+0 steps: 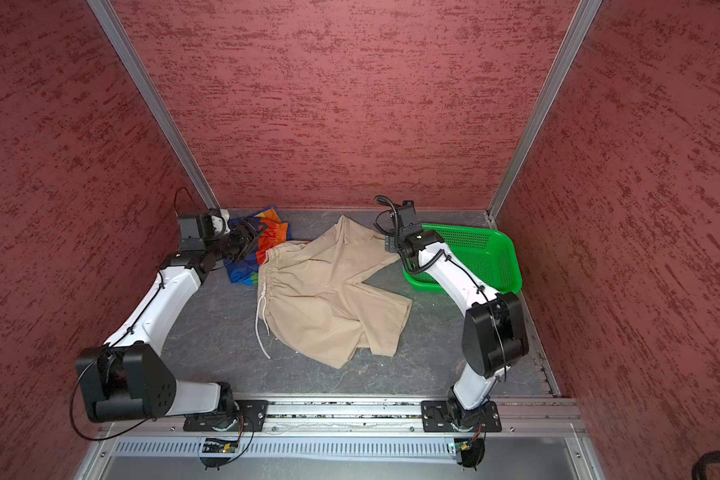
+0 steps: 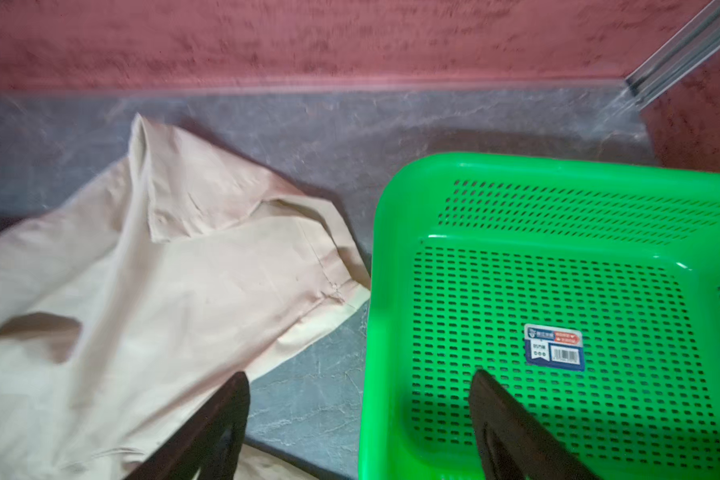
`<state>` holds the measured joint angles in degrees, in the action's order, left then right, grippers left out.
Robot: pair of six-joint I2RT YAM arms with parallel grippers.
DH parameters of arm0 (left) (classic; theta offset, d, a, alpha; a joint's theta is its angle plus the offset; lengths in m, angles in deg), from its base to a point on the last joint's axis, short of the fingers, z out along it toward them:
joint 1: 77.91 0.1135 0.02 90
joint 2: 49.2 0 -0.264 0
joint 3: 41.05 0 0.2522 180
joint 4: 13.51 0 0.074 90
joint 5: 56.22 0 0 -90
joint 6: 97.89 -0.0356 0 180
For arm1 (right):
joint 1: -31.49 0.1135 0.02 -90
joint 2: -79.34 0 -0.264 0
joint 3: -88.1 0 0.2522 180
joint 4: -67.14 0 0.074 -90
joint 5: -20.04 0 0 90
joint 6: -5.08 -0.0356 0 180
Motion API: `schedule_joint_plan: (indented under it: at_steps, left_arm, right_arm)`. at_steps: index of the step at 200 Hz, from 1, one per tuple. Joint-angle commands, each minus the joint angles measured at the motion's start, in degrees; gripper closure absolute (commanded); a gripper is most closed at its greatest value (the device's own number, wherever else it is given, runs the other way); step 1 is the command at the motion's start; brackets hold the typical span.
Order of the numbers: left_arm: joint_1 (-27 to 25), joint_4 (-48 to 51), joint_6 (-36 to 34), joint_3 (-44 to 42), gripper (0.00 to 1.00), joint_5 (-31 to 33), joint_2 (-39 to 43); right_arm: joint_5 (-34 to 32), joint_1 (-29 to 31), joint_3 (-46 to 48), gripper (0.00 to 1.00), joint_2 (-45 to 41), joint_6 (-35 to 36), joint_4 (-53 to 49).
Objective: Fold and stack the shorts
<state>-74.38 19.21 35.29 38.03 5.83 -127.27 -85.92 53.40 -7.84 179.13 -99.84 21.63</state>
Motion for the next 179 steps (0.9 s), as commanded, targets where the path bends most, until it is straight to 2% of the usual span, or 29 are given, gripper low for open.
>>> schedule_joint_plan:
  at_steps: [1,42,59,78,110,138,152,179]
  left_arm:
    - [-0.81,2.1,-1.04,-0.64,0.28,2.56,1.88]
    - [-1.54,3.09,-0.99,-1.09,0.28,3.85,2.68]
    - [-1.96,3.1,-0.9,-0.75,0.28,4.08,1.91]
    - [-2.69,3.05,-0.82,-0.2,0.28,4.13,0.67]
    - [-3.47,2.41,-0.6,0.42,0.28,4.39,-1.29]
    - [-3.94,1.67,-0.13,0.67,0.28,4.15,-2.87]
    - [-3.97,1.71,-0.24,1.07,0.28,3.69,-3.63]
    - [-3.97,1.56,-0.16,1.32,0.29,3.42,-4.2]
  right_arm:
    - [1.21,-0.38,-0.17,0.22,3.96,2.08,-1.18]
    - [3.39,-4.21,-1.03,0.27,8.72,1.28,-0.5]
    - [5.53,-4.85,-1.24,0.33,10.91,2.94,1.35]
    - [8.54,-5.04,-2.74,0.47,14.05,7.04,3.23]
    - [8.18,-5.25,-5.31,0.71,17.55,11.53,5.45]
    - [6.97,-5.23,-8.31,0.78,20.19,17.23,6.84]
    - [3.75,-5.41,-10.22,0.79,21.74,19.36,6.78]
    - [1.9,-6.88,-14.53,0.8,24.49,21.51,5.72]
